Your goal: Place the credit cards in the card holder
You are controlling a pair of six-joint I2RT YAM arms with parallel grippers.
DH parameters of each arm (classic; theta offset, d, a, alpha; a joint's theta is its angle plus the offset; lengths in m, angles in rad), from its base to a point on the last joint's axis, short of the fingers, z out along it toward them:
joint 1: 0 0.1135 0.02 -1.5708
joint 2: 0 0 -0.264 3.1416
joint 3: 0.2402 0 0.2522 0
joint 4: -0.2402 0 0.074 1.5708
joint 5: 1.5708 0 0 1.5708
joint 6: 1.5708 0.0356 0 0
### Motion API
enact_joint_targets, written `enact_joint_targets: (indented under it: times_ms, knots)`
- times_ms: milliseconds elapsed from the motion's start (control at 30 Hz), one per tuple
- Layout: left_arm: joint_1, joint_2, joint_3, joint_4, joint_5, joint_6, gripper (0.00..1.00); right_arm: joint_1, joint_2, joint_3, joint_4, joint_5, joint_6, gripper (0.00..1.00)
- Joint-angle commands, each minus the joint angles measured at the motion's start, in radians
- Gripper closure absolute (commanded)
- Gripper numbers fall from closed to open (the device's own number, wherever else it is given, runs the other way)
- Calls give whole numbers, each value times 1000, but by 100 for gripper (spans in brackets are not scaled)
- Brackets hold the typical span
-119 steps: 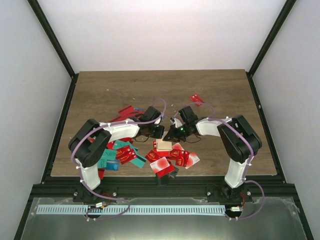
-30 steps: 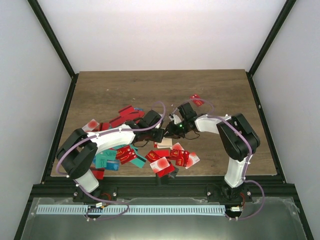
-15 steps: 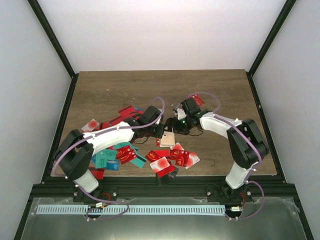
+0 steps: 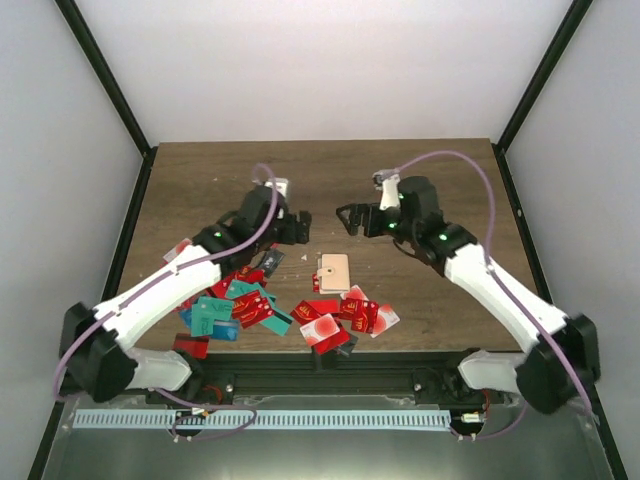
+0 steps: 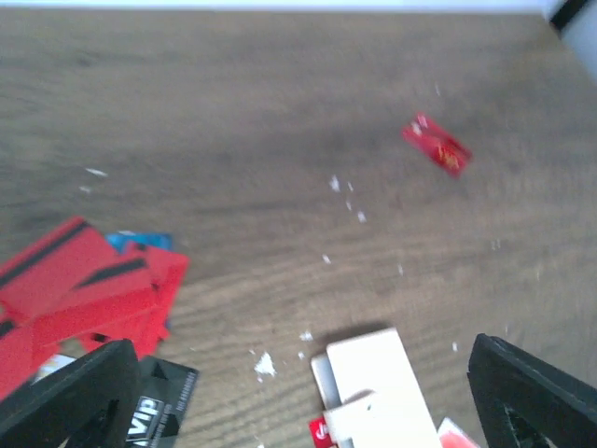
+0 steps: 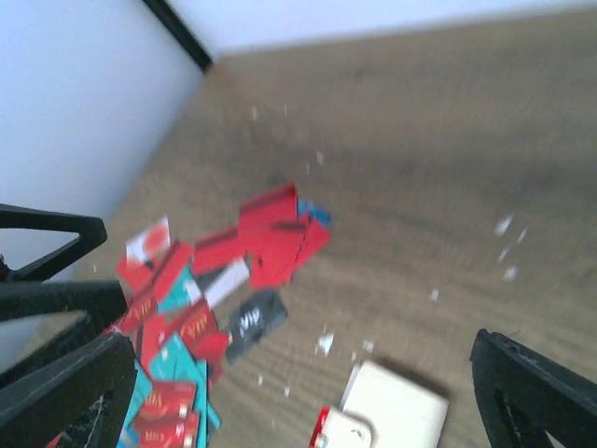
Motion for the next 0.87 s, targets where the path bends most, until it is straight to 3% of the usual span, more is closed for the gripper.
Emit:
enact_joint_targets:
  times_ms: [0, 133, 333, 833]
  knots:
    - [36, -103, 3, -36, -138, 38, 0, -6, -200, -74, 151, 240, -66, 0]
    - [51, -181, -37, -52, -214, 44, 0, -6, -366, -214, 278, 372, -69, 0]
    - [56, -301, -133, 4, -241, 28, 0, -6, -474, -259, 267, 435, -25, 0]
    - [56, -363, -205, 44, -228, -13, 0, -6, -450, -245, 235, 377, -39, 0]
